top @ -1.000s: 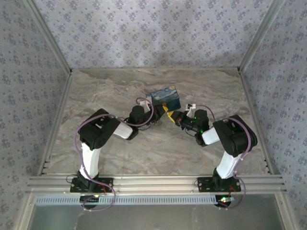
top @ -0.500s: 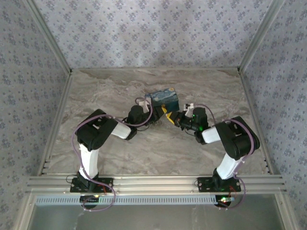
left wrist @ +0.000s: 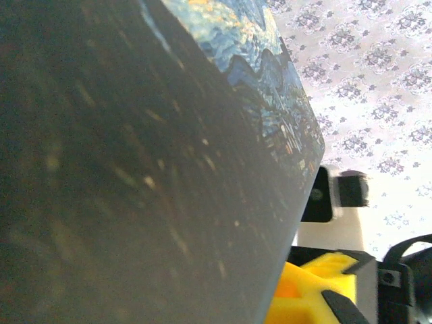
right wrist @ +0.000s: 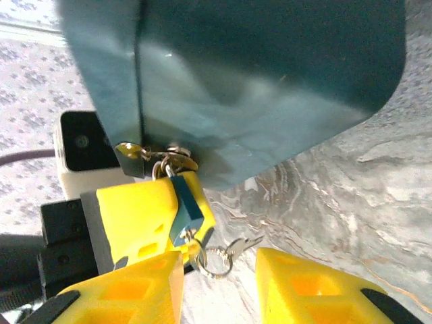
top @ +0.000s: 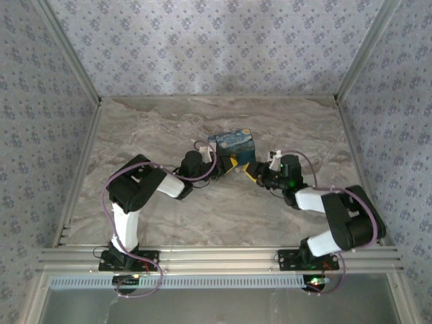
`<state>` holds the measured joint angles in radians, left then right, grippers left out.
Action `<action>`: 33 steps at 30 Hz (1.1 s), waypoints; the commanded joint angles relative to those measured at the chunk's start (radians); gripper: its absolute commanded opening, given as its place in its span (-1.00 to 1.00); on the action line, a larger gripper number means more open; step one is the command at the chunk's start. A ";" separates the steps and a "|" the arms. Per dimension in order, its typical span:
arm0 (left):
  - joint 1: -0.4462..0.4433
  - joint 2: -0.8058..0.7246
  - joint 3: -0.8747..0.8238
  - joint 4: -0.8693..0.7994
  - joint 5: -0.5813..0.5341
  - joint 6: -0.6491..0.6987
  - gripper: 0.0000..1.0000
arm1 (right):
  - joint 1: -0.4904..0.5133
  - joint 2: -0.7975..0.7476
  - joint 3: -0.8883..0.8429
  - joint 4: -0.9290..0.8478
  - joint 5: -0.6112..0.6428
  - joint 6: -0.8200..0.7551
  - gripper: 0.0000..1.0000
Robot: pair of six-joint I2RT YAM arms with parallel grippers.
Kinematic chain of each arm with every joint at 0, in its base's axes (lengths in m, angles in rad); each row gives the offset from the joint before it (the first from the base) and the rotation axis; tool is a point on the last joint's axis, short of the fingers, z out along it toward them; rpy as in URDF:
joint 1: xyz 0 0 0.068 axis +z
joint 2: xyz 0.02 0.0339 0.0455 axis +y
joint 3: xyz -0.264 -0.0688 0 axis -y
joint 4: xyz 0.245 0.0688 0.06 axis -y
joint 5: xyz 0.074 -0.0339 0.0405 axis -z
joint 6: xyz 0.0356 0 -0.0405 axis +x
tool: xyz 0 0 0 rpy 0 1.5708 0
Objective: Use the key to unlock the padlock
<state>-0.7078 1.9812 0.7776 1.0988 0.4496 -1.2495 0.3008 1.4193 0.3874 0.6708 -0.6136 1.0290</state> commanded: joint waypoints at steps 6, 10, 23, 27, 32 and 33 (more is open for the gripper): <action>-0.011 -0.073 -0.008 -0.066 0.004 0.036 -1.00 | 0.036 -0.235 0.084 -0.635 0.163 -0.371 -0.30; -0.019 -0.095 -0.011 -0.110 -0.008 0.047 -1.00 | 0.089 -0.283 0.126 -0.764 0.266 -0.483 -0.34; -0.019 -0.113 0.006 -0.140 0.011 0.021 -1.00 | 0.301 -0.193 0.314 -0.859 0.542 -0.721 -0.23; -0.019 -0.113 0.009 -0.136 0.019 0.015 -1.00 | 0.325 -0.135 0.374 -0.865 0.572 -0.767 -0.17; -0.016 -0.118 0.012 -0.145 0.028 0.013 -1.00 | 0.343 -0.078 0.415 -0.857 0.609 -0.804 -0.08; -0.015 -0.117 0.012 -0.141 0.030 0.012 -1.00 | 0.348 -0.065 0.422 -0.858 0.618 -0.812 -0.07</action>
<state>-0.7204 1.9110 0.7692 0.9371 0.4526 -1.2240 0.6353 1.3293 0.7719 -0.1600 -0.0502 0.2684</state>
